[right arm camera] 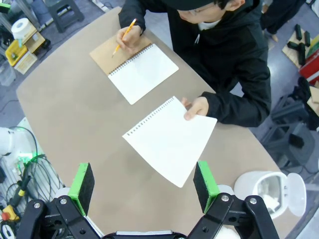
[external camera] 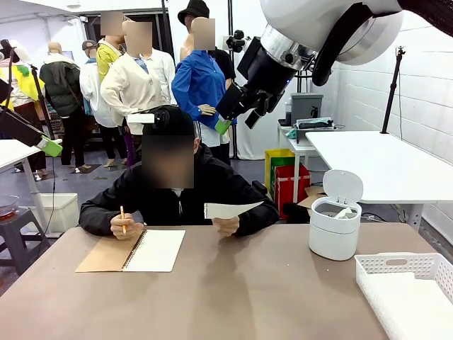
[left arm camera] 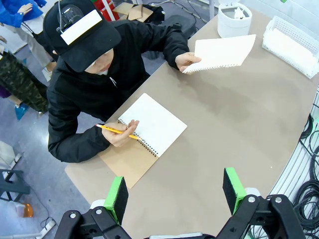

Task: Sort the paper based on its condition.
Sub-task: If a person hands you a paper, place it in the Organizing basket , and if it's crumpled, put it in the Trash can.

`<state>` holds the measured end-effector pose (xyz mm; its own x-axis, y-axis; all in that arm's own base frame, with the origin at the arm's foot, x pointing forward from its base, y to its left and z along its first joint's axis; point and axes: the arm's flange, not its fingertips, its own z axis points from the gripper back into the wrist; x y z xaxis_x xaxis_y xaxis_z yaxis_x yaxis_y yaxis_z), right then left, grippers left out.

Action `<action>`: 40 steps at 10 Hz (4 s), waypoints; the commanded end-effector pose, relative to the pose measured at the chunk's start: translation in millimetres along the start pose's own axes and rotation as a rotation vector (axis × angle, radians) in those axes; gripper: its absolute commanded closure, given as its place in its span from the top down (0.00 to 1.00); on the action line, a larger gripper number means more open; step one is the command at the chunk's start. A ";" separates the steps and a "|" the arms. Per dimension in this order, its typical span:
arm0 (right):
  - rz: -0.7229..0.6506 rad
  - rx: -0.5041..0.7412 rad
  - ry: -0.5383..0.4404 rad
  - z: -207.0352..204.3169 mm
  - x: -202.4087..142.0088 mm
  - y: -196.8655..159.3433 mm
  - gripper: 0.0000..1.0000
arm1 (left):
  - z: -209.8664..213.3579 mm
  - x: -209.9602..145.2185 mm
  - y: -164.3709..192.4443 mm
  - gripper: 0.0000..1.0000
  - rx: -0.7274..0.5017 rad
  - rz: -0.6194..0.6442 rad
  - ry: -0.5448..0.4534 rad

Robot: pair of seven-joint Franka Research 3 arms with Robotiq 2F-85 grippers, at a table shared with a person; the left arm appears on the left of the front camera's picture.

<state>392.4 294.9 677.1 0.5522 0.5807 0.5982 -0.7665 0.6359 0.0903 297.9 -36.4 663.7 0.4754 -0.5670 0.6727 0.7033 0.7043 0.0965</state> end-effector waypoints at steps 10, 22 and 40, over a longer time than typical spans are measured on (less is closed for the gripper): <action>-0.441 0.149 0.121 -28.9 -5.4 -49.8 1.00 | -0.1 -0.8 1.0 1.00 0.003 0.003 -0.005; -1.009 0.359 0.317 -99.6 -72.3 -165.8 1.00 | -0.1 -0.8 1.0 1.00 0.003 0.003 -0.005; -1.399 0.718 0.439 -226.4 -140.7 -188.5 0.20 | -0.1 -0.8 1.0 1.00 0.003 0.003 -0.005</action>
<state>535.7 206.6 401.8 0.8559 -0.0571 -0.5140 0.4693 0.5035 0.7255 297.9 -36.3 663.8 0.4754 -0.5669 0.6728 0.7032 0.7044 0.0966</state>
